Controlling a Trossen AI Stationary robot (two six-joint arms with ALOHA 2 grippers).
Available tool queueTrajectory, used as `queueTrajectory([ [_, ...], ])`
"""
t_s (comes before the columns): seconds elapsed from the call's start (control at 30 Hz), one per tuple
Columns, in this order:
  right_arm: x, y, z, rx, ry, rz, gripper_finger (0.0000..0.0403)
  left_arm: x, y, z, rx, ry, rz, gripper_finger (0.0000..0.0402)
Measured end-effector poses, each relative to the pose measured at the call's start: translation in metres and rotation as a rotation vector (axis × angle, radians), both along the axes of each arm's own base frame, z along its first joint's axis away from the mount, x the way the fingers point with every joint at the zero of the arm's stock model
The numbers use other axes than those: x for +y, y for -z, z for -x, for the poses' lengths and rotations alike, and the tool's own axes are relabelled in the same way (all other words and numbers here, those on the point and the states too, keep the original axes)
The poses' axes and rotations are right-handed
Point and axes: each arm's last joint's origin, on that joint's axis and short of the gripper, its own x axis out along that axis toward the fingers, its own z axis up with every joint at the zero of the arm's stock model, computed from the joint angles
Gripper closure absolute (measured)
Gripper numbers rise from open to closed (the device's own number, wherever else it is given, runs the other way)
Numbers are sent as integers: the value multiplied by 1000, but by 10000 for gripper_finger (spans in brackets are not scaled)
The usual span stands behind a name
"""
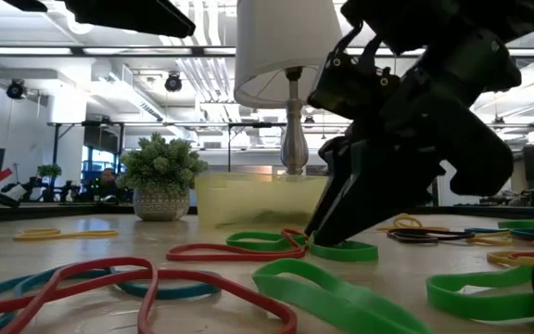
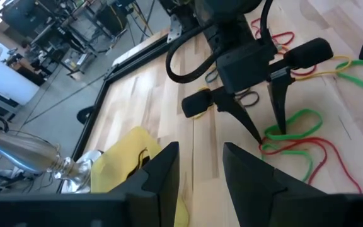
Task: Pick and place rubber bands into bin
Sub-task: Put the green rubber band into the yellow bin
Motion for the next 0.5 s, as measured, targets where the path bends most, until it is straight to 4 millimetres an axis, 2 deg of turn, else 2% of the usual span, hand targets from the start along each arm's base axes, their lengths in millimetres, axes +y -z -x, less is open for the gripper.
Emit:
queueTrajectory([
  [0.5,-3,-7,9,70,18,10,330,0,0,0,0,1,2,295],
])
